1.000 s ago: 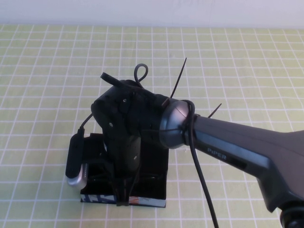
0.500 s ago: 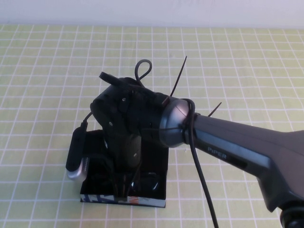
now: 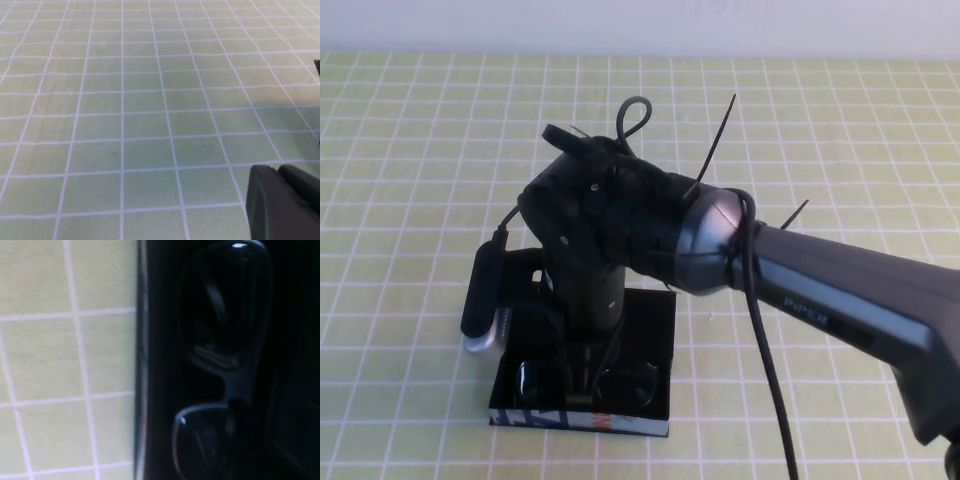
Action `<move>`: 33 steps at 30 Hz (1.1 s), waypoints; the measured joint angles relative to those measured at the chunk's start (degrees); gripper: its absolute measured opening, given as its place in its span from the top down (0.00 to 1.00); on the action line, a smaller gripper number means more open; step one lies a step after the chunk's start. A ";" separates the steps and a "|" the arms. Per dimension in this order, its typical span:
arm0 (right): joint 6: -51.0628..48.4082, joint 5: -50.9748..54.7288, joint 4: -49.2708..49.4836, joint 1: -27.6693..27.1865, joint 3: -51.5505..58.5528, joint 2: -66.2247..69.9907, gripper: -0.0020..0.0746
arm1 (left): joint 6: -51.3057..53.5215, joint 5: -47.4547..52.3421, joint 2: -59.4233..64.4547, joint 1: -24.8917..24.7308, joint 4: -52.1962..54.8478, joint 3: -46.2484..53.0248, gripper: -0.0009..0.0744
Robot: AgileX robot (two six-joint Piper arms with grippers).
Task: Return glasses to glasses case
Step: Place the glasses in the glasses case, then close the glasses case
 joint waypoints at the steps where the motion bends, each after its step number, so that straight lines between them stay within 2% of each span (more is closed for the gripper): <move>1: 0.00 0.00 -0.56 0.00 0.00 -0.20 0.74 | 0.00 0.00 0.00 0.00 0.00 0.00 0.99; 5: 1.59 0.00 -0.81 -0.35 0.92 -2.86 0.76 | 0.00 0.00 0.00 0.00 0.00 0.00 0.99; 10: 9.47 0.13 -1.41 -3.30 4.04 -9.01 0.92 | 0.00 0.00 0.00 0.00 0.00 0.00 0.99; 13: 13.63 0.27 -1.81 -6.40 4.39 -11.07 0.97 | 0.00 0.00 0.00 0.00 0.00 0.00 0.99; 18: 15.99 0.39 1.77 -13.05 4.57 -11.27 0.99 | 0.00 0.00 0.00 0.00 0.00 0.00 0.99; 23: 16.21 0.39 9.82 -18.81 4.70 -11.27 0.99 | 0.00 0.00 0.00 0.04 0.00 0.00 0.99; 29: 13.52 0.39 18.13 -19.90 4.70 -11.27 0.99 | 0.00 0.00 0.00 0.04 0.00 0.00 0.99; 33: 12.41 0.39 20.20 -19.90 4.70 -11.27 0.99 | 0.00 0.00 0.00 0.04 0.00 0.00 0.99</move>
